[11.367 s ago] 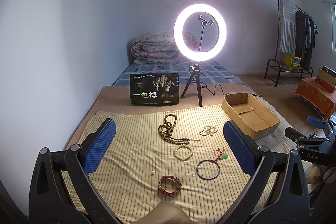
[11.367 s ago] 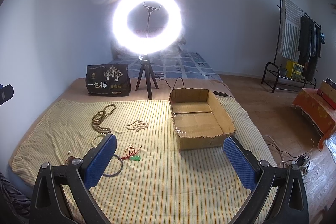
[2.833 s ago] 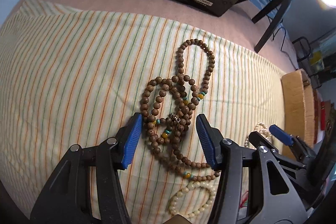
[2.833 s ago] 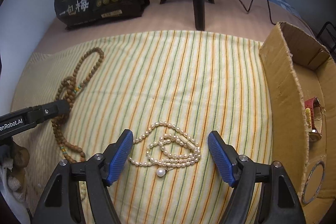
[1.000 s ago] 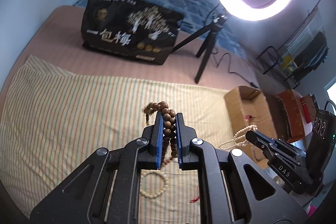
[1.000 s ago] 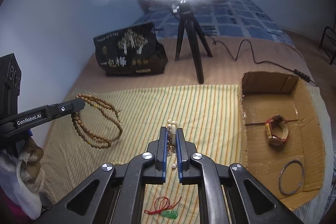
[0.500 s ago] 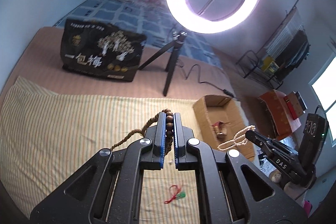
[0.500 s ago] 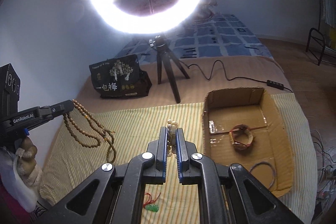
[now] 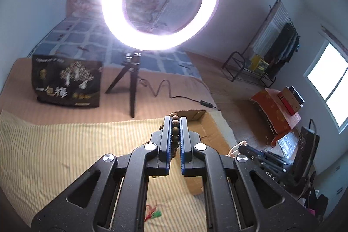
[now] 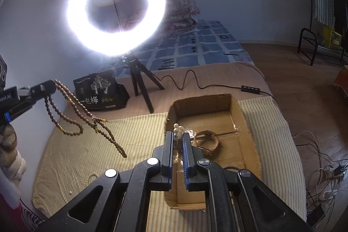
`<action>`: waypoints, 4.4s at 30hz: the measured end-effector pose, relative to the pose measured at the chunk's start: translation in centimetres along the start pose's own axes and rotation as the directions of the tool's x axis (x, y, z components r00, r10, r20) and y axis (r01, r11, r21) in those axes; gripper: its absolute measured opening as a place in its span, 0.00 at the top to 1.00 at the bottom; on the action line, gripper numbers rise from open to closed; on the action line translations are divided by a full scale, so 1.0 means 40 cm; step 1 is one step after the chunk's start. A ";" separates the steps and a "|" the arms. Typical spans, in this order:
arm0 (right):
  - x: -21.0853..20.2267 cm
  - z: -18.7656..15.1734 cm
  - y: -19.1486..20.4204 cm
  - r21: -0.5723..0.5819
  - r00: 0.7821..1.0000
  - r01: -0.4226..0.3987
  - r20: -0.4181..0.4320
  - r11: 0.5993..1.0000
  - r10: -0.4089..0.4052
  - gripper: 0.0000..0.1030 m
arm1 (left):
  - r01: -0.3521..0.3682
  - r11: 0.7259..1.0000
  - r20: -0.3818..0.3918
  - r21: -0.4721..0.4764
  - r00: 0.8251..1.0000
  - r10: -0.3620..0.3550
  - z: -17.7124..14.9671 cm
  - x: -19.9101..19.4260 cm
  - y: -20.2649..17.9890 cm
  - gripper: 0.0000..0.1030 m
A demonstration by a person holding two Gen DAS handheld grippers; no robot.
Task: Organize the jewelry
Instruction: 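Lift both necklaces into the cardboard box and open both grippers, then withdraw both grippers from the box toward the remaining jewelry, then lower the left gripper onto the cream bead bracelet while the right approaches the jade pendant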
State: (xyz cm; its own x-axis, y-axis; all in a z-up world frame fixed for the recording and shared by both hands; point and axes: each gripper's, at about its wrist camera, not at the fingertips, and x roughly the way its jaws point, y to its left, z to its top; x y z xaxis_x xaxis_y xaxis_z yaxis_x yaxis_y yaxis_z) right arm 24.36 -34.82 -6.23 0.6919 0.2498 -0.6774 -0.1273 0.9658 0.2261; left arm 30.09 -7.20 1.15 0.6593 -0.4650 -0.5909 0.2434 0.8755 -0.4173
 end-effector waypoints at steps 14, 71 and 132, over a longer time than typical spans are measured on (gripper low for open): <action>0.010 -0.020 -0.118 0.061 0.999 0.037 -0.041 0.997 -0.035 0.95 | 0.063 0.991 0.012 0.122 0.998 -0.065 0.076 0.080 -0.210 0.96; 0.063 -0.058 -0.167 0.106 0.992 0.106 -0.076 0.989 -0.098 0.17 | -0.046 0.990 -0.160 0.136 0.985 0.068 -0.028 0.322 -0.146 0.63; 0.262 -0.419 0.319 -0.208 0.923 -0.142 -0.382 0.968 0.053 0.34 | -0.232 0.973 -0.443 0.000 0.872 0.208 -0.445 0.131 0.401 0.63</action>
State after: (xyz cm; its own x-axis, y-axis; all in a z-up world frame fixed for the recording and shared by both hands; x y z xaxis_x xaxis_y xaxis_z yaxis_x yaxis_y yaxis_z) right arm 18.07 -18.72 -22.19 0.3600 0.3087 -0.8804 -0.3695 0.9137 0.1693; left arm 24.79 2.08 -20.93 0.3104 -0.2817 -0.9079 0.0842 0.9595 -0.2689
